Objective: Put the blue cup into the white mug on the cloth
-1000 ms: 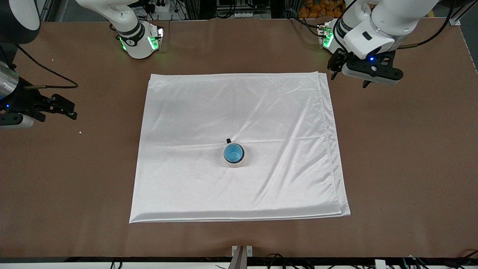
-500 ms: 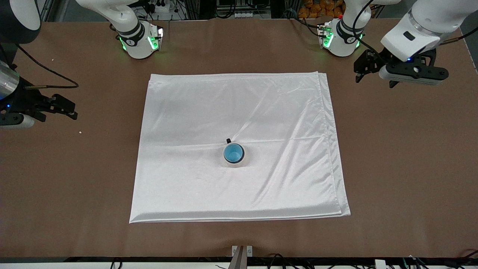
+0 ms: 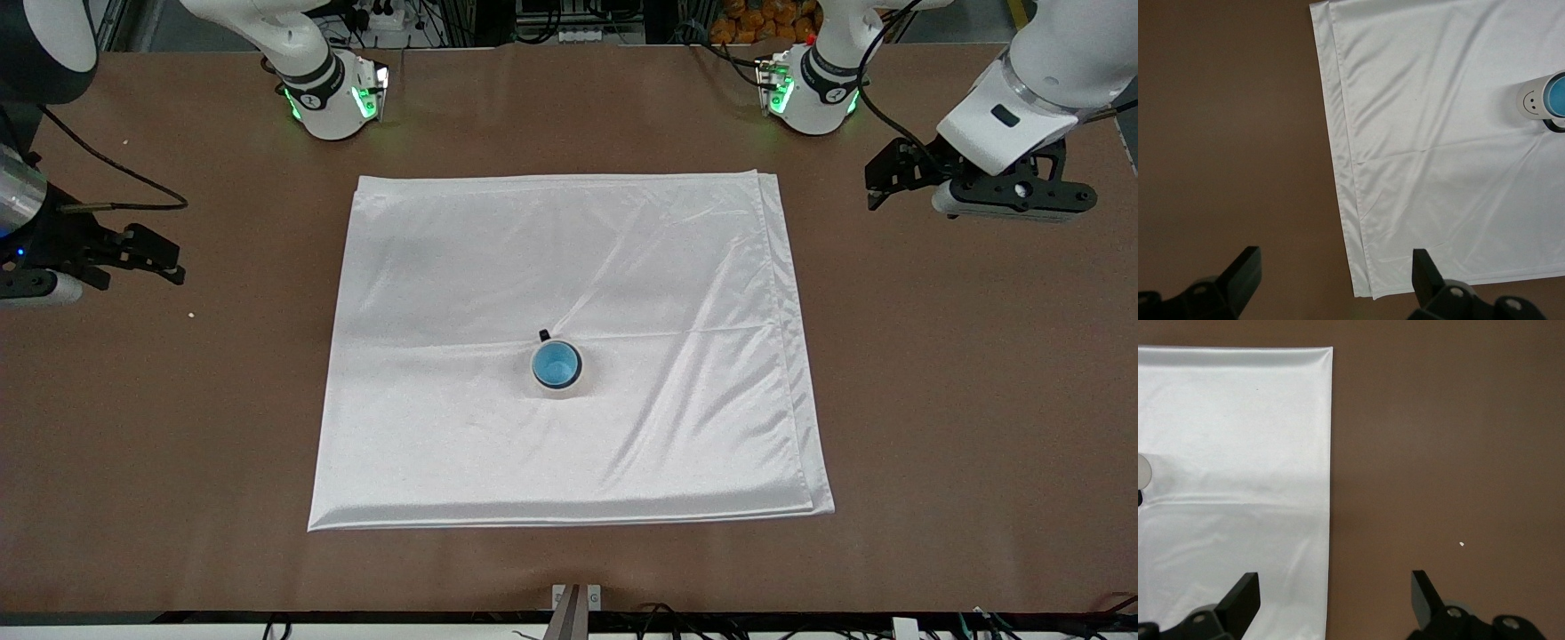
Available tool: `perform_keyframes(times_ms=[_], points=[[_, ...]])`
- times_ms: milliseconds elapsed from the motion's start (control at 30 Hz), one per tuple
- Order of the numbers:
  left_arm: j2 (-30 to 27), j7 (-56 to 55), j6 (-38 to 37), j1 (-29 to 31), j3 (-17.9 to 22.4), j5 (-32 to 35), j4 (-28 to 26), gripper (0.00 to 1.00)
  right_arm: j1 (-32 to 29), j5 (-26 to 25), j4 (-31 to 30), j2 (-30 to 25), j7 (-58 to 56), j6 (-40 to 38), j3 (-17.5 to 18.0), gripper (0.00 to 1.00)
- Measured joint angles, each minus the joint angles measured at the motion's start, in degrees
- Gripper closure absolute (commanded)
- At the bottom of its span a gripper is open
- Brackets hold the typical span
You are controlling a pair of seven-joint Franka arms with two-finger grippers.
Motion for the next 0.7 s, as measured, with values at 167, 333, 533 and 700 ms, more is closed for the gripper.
perform_keyframes(times_ms=[167, 333, 533, 700], points=[[1.1, 0.1, 0.0, 0.4, 0.0, 0.2, 1.5, 0.00, 0.0, 0.0, -0.1, 0.0, 0.0, 0.0, 0.0, 0.00], [2.4, 0.1, 0.0, 0.6, 0.0, 0.5, 3.2, 0.00, 0.1, 0.0, -0.1, 0.0, 0.0, 0.0, 0.0, 0.00], [3.4, 0.1, -0.1, 0.6, 0.0, 0.6, 4.0, 0.00, 0.1, 0.0, -0.1, 0.0, 0.0, 0.0, 0.0, 0.00], [3.8, 0.1, -0.1, 0.6, 0.0, 1.2, 4.2, 0.00, 0.1, 0.0, -0.1, 0.0, 0.0, 0.0, 0.0, 0.00]])
